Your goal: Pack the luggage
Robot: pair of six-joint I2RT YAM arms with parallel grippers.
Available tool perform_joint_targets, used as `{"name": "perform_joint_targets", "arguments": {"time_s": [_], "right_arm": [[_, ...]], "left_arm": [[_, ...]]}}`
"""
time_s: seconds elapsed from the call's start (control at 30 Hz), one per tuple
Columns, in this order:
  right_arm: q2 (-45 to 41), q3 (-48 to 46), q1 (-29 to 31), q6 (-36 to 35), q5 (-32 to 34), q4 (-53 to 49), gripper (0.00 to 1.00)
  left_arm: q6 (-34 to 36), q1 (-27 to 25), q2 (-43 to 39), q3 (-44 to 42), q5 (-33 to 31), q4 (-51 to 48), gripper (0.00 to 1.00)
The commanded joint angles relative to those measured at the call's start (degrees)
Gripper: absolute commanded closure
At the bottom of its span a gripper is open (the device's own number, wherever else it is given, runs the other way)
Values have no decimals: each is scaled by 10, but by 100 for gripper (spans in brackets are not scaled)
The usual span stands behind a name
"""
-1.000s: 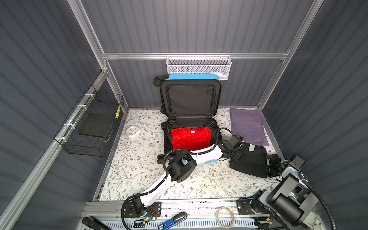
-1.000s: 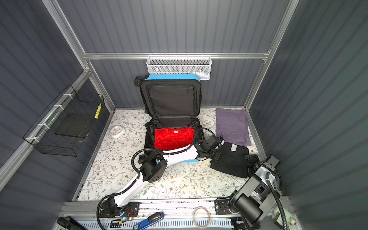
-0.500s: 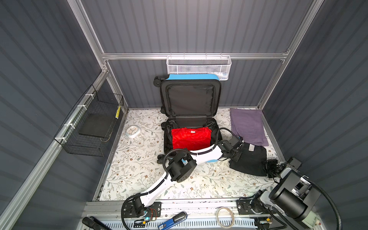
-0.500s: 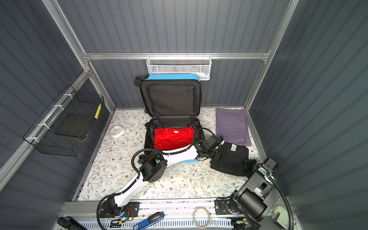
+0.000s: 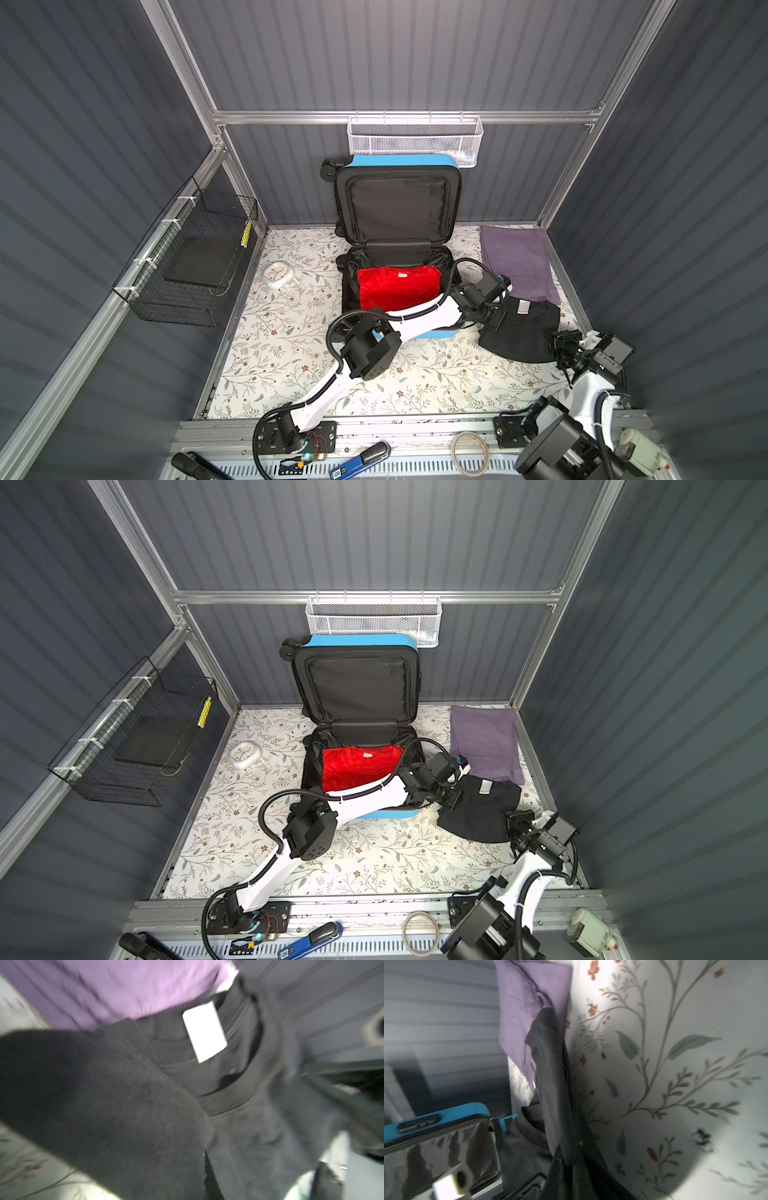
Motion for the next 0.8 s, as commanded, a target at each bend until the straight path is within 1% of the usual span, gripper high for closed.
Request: {"name": "perform_joint_targets", "arguments": {"time_s": [0.0,0.1,0.17,0.27,0.47,0.63,0.77], "right_arm": [[-25,22,7,38,-43,-39,100],[-38,44,14,56,-58,-43,100],[-41,61,30,68,-60,-42,100],[-39,90,78,93,-45,-34,100],[-2,150,225,159,28,16,100],[77,222,357,182,98,52,100],[151,286,451,187,142,68,100]], "left_arm": [[24,5,-64,36,15,-4,100],[28,10,-84,36,16,-6,100],[30,16,-97,32,11,-8,100],[36,29,-125,13,-3,-8,100],[36,77,-212,-78,-15,22,100],[43,129,-293,-162,-23,34,100],[45,172,-354,-234,-27,42,100]]}}
